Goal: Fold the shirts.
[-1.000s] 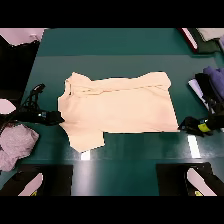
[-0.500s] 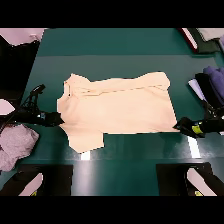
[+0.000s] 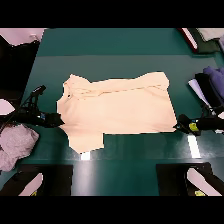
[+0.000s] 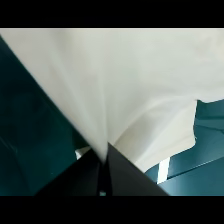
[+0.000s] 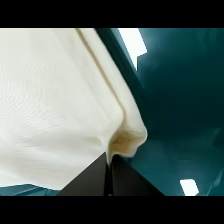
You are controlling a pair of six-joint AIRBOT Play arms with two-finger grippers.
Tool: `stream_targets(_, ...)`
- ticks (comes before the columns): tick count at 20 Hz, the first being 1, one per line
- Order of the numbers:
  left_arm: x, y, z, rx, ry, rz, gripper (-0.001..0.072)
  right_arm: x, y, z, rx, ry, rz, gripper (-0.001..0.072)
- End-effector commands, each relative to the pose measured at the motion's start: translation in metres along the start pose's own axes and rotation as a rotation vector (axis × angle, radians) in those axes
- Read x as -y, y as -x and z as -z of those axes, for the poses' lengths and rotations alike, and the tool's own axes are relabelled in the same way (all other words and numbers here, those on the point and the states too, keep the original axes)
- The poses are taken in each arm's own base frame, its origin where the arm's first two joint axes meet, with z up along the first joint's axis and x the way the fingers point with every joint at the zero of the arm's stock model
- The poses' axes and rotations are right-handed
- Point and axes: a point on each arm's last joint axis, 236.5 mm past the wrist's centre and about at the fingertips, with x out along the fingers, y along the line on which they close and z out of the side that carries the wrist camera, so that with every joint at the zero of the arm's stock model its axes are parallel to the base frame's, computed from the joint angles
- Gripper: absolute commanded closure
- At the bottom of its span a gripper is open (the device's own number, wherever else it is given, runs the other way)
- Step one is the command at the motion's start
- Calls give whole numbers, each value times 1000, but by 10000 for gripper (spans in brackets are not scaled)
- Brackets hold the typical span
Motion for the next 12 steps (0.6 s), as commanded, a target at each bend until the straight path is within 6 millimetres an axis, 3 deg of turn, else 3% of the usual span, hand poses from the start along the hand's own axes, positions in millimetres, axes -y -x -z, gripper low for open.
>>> stream_targets(1, 0, 2, -6, 21, -5, -5, 682, -8, 11, -7, 66, 50, -13, 700)
stream_targets(4, 13, 24, -28, 84, -43, 2, 681, -24, 42, -17, 187, 110, -32, 701)
stream_targets(6, 30, 55, -54, 163, -95, 6, 682, -44, 77, -28, 293, 170, -51, 700)
stream_targets(9, 66, 123, -97, 342, -195, 12, 682, -81, 146, -45, 481, 271, -80, 700)
stream_targets(12, 109, 202, -126, 543, -302, 20, 681, -117, 218, -51, 669, 360, -104, 700)
